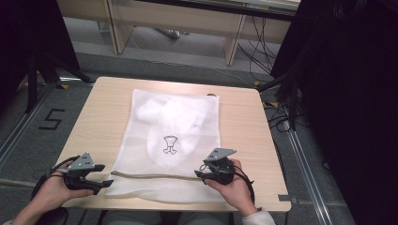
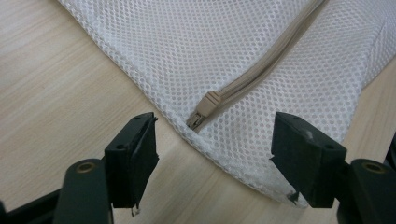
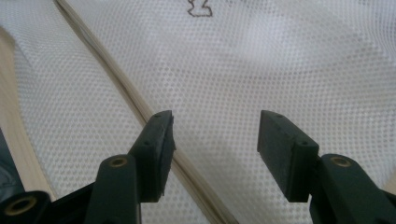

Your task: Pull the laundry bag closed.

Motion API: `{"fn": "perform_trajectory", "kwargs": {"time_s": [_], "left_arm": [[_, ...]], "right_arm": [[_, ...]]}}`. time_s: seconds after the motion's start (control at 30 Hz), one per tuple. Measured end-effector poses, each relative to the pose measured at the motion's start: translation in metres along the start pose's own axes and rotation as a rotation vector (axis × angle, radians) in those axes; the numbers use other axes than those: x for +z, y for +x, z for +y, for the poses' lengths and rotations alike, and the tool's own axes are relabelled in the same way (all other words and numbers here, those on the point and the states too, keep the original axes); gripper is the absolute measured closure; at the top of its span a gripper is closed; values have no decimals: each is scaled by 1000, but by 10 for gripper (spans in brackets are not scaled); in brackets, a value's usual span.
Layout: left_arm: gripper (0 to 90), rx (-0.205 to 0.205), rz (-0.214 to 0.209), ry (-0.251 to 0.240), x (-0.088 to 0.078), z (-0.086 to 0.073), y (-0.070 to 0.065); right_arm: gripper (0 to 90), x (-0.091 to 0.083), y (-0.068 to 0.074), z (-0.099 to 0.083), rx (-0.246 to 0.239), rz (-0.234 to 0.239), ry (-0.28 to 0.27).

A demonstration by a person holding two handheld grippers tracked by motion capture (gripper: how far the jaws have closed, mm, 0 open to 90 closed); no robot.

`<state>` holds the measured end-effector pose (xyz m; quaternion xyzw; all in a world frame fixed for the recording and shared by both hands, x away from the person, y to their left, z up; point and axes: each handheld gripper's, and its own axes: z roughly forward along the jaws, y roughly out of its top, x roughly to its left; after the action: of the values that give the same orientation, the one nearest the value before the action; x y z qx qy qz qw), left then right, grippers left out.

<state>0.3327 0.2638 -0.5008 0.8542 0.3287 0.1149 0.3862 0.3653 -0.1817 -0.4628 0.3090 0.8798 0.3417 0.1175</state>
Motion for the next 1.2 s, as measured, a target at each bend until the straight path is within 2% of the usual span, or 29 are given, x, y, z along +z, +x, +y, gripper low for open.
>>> {"fn": "perform_trajectory", "kwargs": {"time_s": [0.03,0.07,0.13,0.17,0.2,0.23,0.27,0.33,0.37,0.4,0.43,0.5,0.53,0.57,0.63,0.7,0.73,0.77,0.8,0.83,0.97,1.03,1.07,1.1,1.17,1.2], "left_arm": [[286,0,0,0,0,0,0],[282,-31,4,15,1,-2,0],[277,-30,-2,20,1,-2,0],[275,-4,-4,24,1,-2,1],[275,-6,-4,24,1,-2,1],[271,-8,-3,22,1,-2,1],[270,-32,-3,20,1,-3,0],[269,-29,4,33,1,-3,1],[269,-28,3,39,1,-3,1],[269,-27,-5,42,1,-3,0],[269,-33,-6,38,2,-3,0],[268,-35,-9,37,2,-3,0],[268,-33,-4,42,2,-3,1],[268,-36,-6,44,2,-3,1],[268,-38,-4,46,2,-3,1],[268,-29,-5,45,2,-3,1],[268,-26,-7,41,1,-3,2],[268,-43,-13,42,2,-3,1],[268,-45,-9,40,2,-3,1],[269,-28,-10,42,1,-3,2],[270,-28,-11,42,1,-3,2],[270,-29,-11,42,1,-3,2],[270,-31,-11,42,1,-3,2],[270,-33,-10,42,1,-3,2],[270,-32,-12,45,1,-4,2],[269,-34,-12,46,1,-4,2]], "right_arm": [[465,4,2,1,2,-7,-28],[467,5,3,2,-7,-1,-34],[469,6,4,5,-12,16,-17],[472,10,7,7,-17,13,-59],[472,10,7,7,-17,13,-59],[481,11,10,12,-39,23,-46],[489,13,12,15,-42,25,-58],[494,14,14,18,-41,36,-52],[504,19,18,24,-63,42,-57],[507,21,21,27,-56,53,-62],[510,21,22,31,-68,66,-43],[513,26,26,36,-67,76,-44],[515,30,30,38,-65,76,-66],[517,32,31,39,-80,75,-66],[516,34,35,44,-87,90,-43],[517,37,37,45,-91,87,-61],[516,38,38,47,-101,98,-49],[516,42,40,50,-110,97,-60],[515,42,43,51,-88,103,-48],[514,44,43,53,-105,107,-59],[513,47,46,58,-102,105,-58],[514,49,48,60,-126,95,-60],[515,52,50,64,-142,106,-66],[515,53,53,65,-128,113,-51],[515,57,55,68,-152,116,-60],[520,59,57,70,-142,116,-52]]}}
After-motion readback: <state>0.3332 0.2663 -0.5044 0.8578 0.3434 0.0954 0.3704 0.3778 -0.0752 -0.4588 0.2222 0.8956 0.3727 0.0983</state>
